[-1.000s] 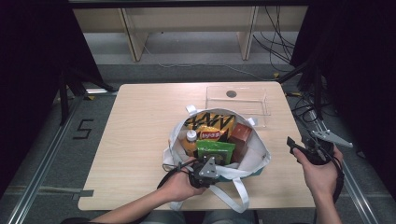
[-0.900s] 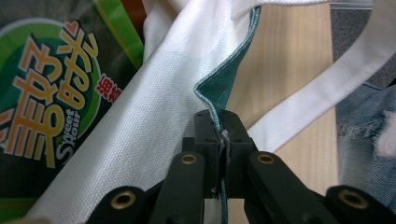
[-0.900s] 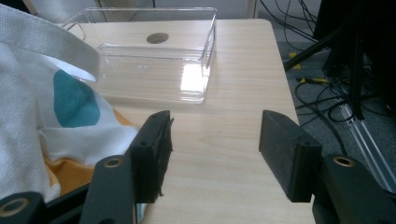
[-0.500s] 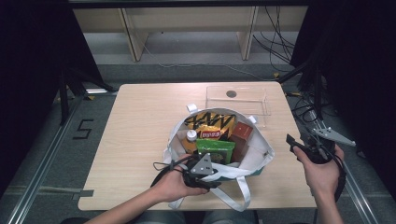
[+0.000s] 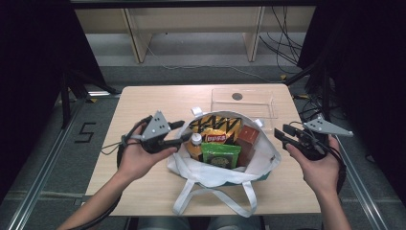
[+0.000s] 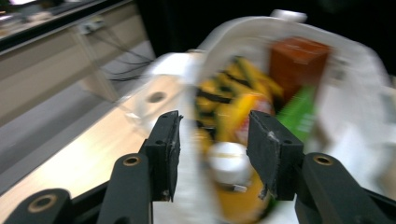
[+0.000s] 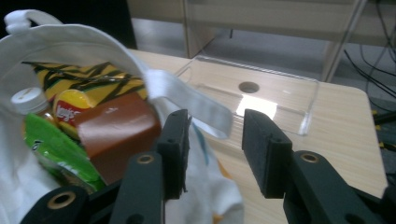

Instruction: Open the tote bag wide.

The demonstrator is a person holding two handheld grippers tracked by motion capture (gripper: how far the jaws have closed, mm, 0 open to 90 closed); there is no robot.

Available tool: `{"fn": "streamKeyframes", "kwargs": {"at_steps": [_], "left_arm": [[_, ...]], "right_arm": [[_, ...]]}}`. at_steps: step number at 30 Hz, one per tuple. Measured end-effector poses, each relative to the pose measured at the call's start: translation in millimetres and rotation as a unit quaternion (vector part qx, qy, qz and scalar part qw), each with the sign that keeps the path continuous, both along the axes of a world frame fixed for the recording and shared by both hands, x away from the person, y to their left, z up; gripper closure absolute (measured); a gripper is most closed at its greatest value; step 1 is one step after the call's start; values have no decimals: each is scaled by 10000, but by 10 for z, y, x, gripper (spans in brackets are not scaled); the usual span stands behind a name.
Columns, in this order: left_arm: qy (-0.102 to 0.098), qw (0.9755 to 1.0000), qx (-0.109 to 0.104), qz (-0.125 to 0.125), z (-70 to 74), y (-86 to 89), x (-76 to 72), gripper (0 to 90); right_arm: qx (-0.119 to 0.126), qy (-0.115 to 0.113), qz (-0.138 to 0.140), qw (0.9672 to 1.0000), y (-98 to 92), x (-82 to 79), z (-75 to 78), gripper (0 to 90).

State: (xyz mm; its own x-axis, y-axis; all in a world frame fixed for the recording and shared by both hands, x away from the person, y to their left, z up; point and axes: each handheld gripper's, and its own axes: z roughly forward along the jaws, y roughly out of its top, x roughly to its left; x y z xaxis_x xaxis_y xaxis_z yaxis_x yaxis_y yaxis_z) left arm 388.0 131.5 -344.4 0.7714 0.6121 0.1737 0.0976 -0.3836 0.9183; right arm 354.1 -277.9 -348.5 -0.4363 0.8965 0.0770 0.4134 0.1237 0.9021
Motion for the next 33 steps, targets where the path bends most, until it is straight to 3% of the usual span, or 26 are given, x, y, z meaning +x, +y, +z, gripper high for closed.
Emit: {"fn": "streamKeyframes", "kwargs": {"at_steps": [3,6,9,10,12,14,15,16,18,19,22,26,29,30,33], "left_arm": [[230,9997,-34,-14,-72,-21,176,505],[305,9995,-11,-32,-106,-47,236,512],[407,9991,9,-113,-146,-94,298,590],[471,9988,38,-141,-156,-120,324,644],[472,9988,33,-132,-156,-127,335,672],[476,9989,29,-34,-137,-127,354,753],[529,9986,3,-7,-123,-121,369,791],[585,9983,-52,11,-105,-111,390,851],[602,9981,-70,99,-79,-87,440,864],[628,9979,-85,123,-74,-84,462,871],[659,9976,-133,191,-67,-83,501,876],[679,9970,-255,284,-112,-77,532,878],[728,9963,-300,354,-160,-68,574,877],[740,9958,-364,387,-179,-67,596,875],[763,9952,-392,471,-214,-70,640,872]], "right_arm": [[-227,113,257,9993,112,106,-20,616],[-328,286,370,9984,147,142,-41,616],[-500,273,465,9973,179,203,-102,634],[-575,410,527,9961,201,220,-131,666],[-652,294,543,9960,206,245,-150,701],[-670,525,557,9948,222,235,-142,787],[-734,352,589,9949,220,258,-153,830],[-747,507,650,9938,228,262,-124,847],[-769,379,609,9945,236,278,-123,852],[-859,415,687,9931,223,289,-101,863],[-715,456,602,9946,254,292,-70,883],[-674,290,500,9961,268,341,-91,888],[-753,325,557,9951,262,367,-109,889],[-590,404,384,9967,305,372,-139,889],[-609,356,366,9968,306,405,-153,889]]}}
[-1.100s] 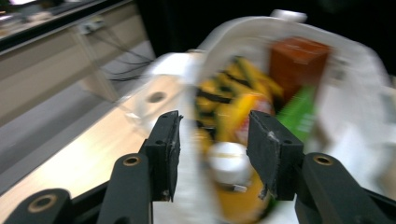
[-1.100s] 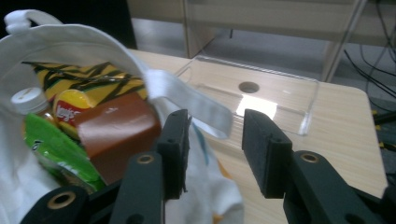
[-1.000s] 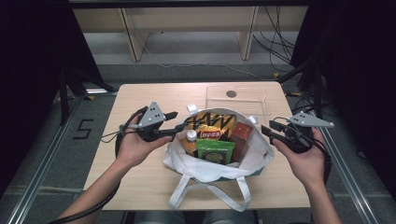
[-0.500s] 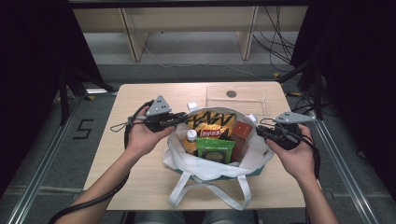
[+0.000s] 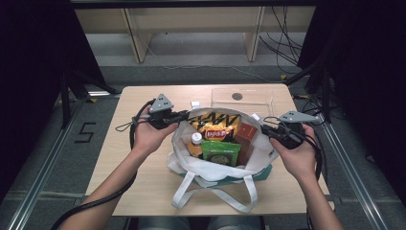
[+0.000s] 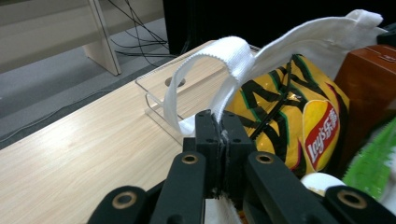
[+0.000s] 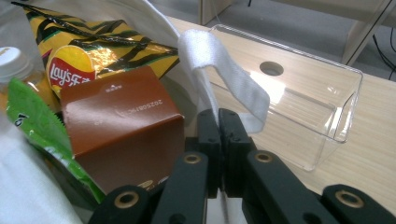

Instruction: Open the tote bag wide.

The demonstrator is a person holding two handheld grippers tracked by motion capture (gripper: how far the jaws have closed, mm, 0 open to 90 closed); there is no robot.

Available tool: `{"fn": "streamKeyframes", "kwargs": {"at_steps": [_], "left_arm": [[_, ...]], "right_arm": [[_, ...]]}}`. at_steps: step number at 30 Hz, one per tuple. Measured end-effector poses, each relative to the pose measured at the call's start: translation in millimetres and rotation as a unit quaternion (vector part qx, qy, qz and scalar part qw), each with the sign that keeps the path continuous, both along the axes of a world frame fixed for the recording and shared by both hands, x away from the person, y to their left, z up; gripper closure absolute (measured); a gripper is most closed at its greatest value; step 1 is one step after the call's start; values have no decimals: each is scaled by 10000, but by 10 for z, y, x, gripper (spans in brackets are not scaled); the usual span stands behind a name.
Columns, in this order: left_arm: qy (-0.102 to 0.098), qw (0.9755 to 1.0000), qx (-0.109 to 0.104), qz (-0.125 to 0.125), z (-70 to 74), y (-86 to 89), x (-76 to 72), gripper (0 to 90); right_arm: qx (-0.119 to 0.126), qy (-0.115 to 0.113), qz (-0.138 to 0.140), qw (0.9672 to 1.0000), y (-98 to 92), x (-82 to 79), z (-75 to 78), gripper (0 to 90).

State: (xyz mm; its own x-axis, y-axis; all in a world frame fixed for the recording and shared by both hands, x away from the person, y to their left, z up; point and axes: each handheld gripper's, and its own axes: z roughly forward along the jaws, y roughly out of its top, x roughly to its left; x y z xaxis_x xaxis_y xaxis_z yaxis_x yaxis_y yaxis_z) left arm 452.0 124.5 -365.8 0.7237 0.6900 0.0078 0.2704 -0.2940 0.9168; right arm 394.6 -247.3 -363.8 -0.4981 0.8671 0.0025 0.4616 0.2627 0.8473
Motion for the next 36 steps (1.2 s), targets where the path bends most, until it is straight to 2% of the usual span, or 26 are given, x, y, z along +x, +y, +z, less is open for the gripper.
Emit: {"fn": "streamKeyframes", "kwargs": {"at_steps": [1,5,6,8,9,11,12,13,14,15,17,20,21,22,23,25,26,28,30,31,33,35,36], "left_arm": [[17,10000,8,46,-28,-12,33,872],[-25,9999,-24,116,-46,-22,68,872],[-13,9999,-36,119,-52,-27,77,870],[-31,9999,-8,138,-77,-31,105,857],[-14,9999,4,159,-97,-30,121,857],[84,9998,0,199,-165,-16,171,850],[84,9998,0,199,-165,-16,171,850],[108,9997,31,219,-186,-12,189,850],[135,9996,57,235,-213,-9,210,850],[180,9995,67,251,-244,-10,230,850],[238,9992,99,298,-314,-15,272,850],[295,9991,107,297,-387,-22,320,848],[333,9989,101,305,-418,-27,335,848],[359,9988,95,318,-438,-33,341,848],[371,9987,121,323,-462,-43,345,849],[398,9986,117,339,-508,-64,354,848],[431,9985,123,318,-525,-67,365,848],[450,9983,141,348,-556,-82,380,846],[428,9981,203,382,-566,-99,381,845],[390,9984,218,355,-578,-111,383,846],[386,9982,227,391,-590,-117,385,847],[485,9973,384,392,-660,-102,422,850],[542,9971,311,438,-695,-108,432,850]], "right_arm": [[-4,147,38,9999,-7,27,-2,890],[96,91,-52,9999,-7,83,-17,889],[187,174,-145,9996,7,89,-15,890],[138,234,-153,9995,-1,116,-21,890],[101,134,-77,9998,-18,156,-46,889],[228,253,-191,9992,6,190,-109,889],[228,253,-191,9992,6,190,-109,889],[121,227,-136,9996,-9,215,-129,889],[202,365,-187,9990,10,216,-144,889],[144,239,-188,9994,9,265,-192,889],[120,247,-193,9994,5,292,-211,889],[176,385,-228,9988,19,300,-229,889],[94,285,-174,9994,8,342,-275,889],[94,285,-174,9994,8,342,-275,889],[176,366,-246,9989,22,339,-291,889],[148,472,-288,9984,23,359,-343,889],[88,382,-186,9991,3,393,-382,889],[148,508,-315,9981,31,393,-415,889],[78,460,-205,9987,12,424,-435,889],[155,543,-332,9979,40,415,-434,889],[127,528,-319,9980,35,420,-437,890],[20,566,-265,9980,11,458,-485,889],[23,633,-316,9975,24,465,-518,890]]}}
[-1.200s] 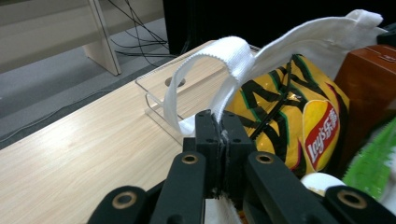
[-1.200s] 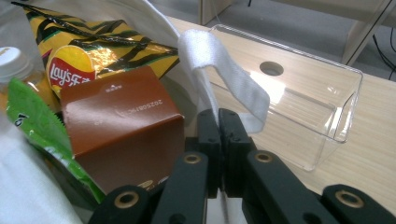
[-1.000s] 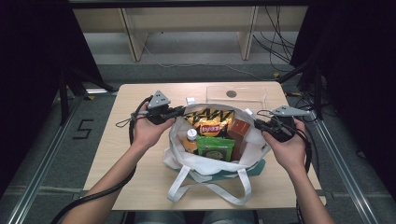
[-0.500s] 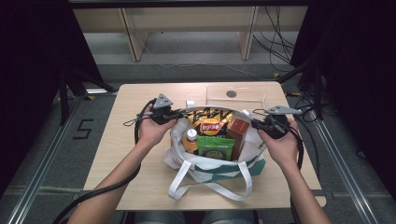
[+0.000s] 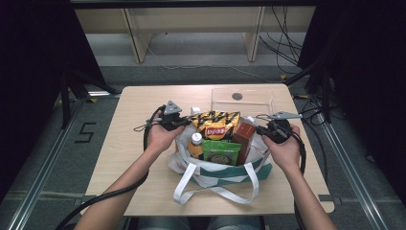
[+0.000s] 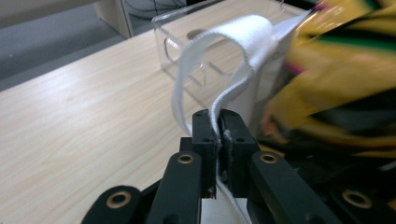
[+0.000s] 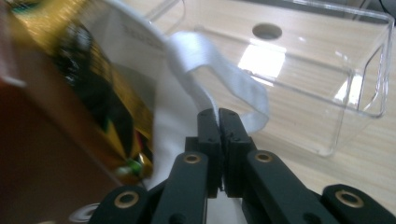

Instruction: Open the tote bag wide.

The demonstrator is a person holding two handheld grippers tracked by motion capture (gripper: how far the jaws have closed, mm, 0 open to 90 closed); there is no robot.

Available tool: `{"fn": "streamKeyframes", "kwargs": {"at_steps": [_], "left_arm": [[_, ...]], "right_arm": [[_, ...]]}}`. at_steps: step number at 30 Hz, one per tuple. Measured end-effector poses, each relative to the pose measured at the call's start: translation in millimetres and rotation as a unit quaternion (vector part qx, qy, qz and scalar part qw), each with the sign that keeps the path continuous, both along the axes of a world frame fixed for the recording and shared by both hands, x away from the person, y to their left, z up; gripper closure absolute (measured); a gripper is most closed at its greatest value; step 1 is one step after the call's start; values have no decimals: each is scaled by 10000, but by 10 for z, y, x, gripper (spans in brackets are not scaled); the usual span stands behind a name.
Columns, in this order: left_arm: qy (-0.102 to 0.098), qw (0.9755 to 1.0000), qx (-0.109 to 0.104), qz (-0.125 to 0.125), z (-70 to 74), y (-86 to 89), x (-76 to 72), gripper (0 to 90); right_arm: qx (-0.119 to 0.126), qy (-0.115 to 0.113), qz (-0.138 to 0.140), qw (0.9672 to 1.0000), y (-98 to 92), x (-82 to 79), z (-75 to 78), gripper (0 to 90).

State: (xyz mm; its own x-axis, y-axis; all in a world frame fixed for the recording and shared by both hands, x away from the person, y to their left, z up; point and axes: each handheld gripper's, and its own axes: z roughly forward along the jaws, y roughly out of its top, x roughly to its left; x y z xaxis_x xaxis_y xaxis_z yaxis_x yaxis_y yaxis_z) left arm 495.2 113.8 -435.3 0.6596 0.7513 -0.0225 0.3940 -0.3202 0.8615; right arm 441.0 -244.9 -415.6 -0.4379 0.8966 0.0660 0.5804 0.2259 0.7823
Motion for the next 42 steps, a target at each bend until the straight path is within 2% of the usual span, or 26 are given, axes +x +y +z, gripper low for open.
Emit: {"fn": "streamKeyframes", "kwargs": {"at_steps": [1,2,3,5,6,7,9,10,12,14,19,21,22,23,24,25,26,27,31,32,34,35,36,38,39,42], "left_arm": [[52,10000,60,-49,-30,16,14,850],[52,10000,60,-49,-30,16,14,850],[54,9999,89,-48,-65,18,23,850],[149,9998,99,5,-132,9,25,850],[143,9999,17,49,-171,-5,28,850],[185,9998,125,10,-214,13,37,850],[196,9998,73,33,-240,8,40,850],[220,9996,165,-30,-246,26,44,850],[247,9996,159,-22,-295,34,37,849],[251,9995,174,-21,-310,34,33,849],[228,9995,230,-46,-375,27,13,850],[228,9995,237,-25,-381,25,8,850],[231,9995,231,-39,-386,28,10,850],[259,9994,211,-41,-402,33,14,849],[265,9996,131,-34,-413,24,17,849],[258,9993,241,-72,-412,36,20,849],[258,9993,241,-72,-412,36,20,848],[226,9994,243,-40,-421,31,20,848],[259,9994,223,-52,-438,33,25,843],[278,9994,196,-27,-438,34,22,838],[267,9995,169,-35,-416,48,21,791],[244,9996,83,76,-397,44,9,791],[251,9996,122,45,-362,75,8,750],[118,9998,-14,157,-294,122,-6,631],[52,9996,-210,179,-205,177,-33,557],[-54,9996,-250,147,-97,242,-84,495]], "right_arm": [[-63,-128,100,9998,-18,32,-54,889],[-63,-128,100,9998,-18,32,-54,889],[-89,98,39,9999,-7,29,-99,890],[-170,29,114,9998,-18,45,-135,890],[-199,48,119,9997,-22,48,-158,890],[-200,200,141,9995,-23,46,-182,890],[-236,159,139,9995,-19,54,-220,889],[-236,159,139,9995,-19,54,-220,889],[54,334,41,9994,5,42,-250,890],[43,385,92,9992,-12,42,-257,890],[317,495,83,9982,-65,77,-360,890],[306,602,23,9977,-63,69,-363,890],[315,564,85,9979,-73,86,-391,890],[378,753,9,9964,-65,81,-403,890],[416,772,-8,9961,-65,92,-424,890],[405,831,-19,9957,-64,90,-423,890],[405,831,-19,9957,-64,90,-423,890],[355,707,47,9969,-75,111,-443,890],[434,928,-73,9947,-66,107,-466,890],[315,777,-17,9965,-77,129,-490,890],[493,874,-25,9950,-77,116,-487,883],[493,874,-25,9950,-77,116,-487,883],[504,966,-108,9940,-78,92,-456,873],[666,756,-12,9949,-113,82,-428,812],[672,632,-66,9957,-145,50,-373,770],[631,495,-102,9967,-192,-1,-293,723]]}}
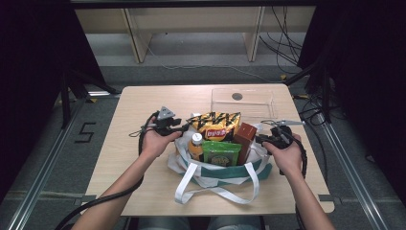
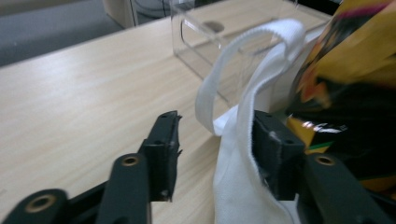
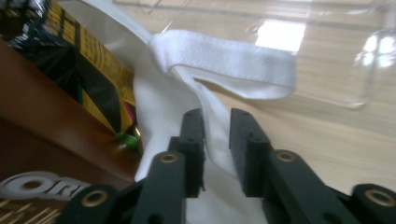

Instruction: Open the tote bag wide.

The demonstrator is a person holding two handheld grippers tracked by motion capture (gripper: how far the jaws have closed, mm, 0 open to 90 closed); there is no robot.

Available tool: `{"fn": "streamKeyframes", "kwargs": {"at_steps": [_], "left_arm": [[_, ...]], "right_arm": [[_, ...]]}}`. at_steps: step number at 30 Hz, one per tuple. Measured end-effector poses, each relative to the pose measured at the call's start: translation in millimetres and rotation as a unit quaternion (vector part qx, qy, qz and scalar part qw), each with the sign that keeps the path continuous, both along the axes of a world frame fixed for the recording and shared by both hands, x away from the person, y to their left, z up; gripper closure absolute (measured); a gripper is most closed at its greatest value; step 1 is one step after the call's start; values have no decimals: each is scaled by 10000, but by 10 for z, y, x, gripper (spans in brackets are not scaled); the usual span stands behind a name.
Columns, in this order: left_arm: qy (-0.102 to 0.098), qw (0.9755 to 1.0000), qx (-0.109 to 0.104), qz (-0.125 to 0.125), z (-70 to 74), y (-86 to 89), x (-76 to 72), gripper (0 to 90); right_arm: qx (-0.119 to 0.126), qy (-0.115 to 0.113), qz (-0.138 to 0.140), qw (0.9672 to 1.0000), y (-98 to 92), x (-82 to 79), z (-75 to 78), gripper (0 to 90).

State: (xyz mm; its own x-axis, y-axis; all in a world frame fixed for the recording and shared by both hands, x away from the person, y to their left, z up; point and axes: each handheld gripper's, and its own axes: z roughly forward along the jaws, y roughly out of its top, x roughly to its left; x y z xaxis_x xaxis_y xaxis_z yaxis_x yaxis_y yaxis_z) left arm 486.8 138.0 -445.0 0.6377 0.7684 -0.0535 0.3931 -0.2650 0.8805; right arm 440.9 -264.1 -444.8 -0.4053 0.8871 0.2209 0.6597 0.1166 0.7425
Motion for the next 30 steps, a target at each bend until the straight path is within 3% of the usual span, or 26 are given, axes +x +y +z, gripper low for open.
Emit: {"fn": "streamKeyframes", "kwargs": {"at_steps": [1,2,4,7,8,9,10,12,14,15,16,19,20,21,23,24,25,27,28,30], "left_arm": [[6,10000,-80,-32,91,79,-76,486],[6,10000,-80,-32,91,79,-76,486],[42,9996,-276,-104,146,171,-161,483],[142,9981,-550,-255,153,311,-359,483],[142,9981,-550,-255,153,311,-359,483],[350,9962,-703,-389,101,342,-456,483],[350,9962,-703,-389,101,342,-456,482],[566,9934,-870,-485,38,351,-526,482],[786,9895,-1096,-530,-19,345,-555,480],[892,9872,-1199,-562,-43,334,-555,480],[932,9861,-1248,-575,-69,313,-553,480],[951,9885,-1008,-610,-124,238,-548,494],[940,9894,-942,-581,-136,212,-550,515],[915,9906,-840,-571,-146,189,-554,515],[706,9951,-446,-527,-159,155,-563,585],[637,9965,-228,-491,-165,139,-571,616],[554,9972,-51,-492,-179,132,-569,699],[553,9974,121,-440,-213,119,-567,712],[604,9969,222,-463,-228,128,-564,722],[601,9967,306,-453,-268,130,-557,732]], "right_arm": [[-34,-69,-36,10000,-51,-67,82,694],[-34,-69,-36,10000,-51,-67,82,694],[-119,-107,-32,9999,-107,-137,133,672],[-169,84,-20,9998,-195,-313,133,636],[-169,84,-20,9998,-195,-313,133,636],[-229,76,-30,9997,-236,-385,109,626],[-229,76,-30,9997,-236,-385,109,626],[-222,83,-38,9997,-257,-455,107,618],[-63,260,-145,9995,-232,-533,121,616],[-169,86,-19,9998,-259,-516,100,617],[-230,106,-18,9997,-253,-531,107,618],[-87,130,-34,9999,-182,-540,70,627],[-271,218,-10,9994,-143,-538,65,651],[-271,218,-10,9994,-143,-538,65,651],[-398,223,155,9988,-122,-521,35,679],[-377,394,108,9985,-97,-531,23,689],[-454,399,212,9979,-80,-510,-34,710],[-538,474,235,9972,-76,-513,-53,714],[-577,320,370,9971,-86,-488,-89,722],[-515,516,243,9970,-58,-493,-116,730]]}}
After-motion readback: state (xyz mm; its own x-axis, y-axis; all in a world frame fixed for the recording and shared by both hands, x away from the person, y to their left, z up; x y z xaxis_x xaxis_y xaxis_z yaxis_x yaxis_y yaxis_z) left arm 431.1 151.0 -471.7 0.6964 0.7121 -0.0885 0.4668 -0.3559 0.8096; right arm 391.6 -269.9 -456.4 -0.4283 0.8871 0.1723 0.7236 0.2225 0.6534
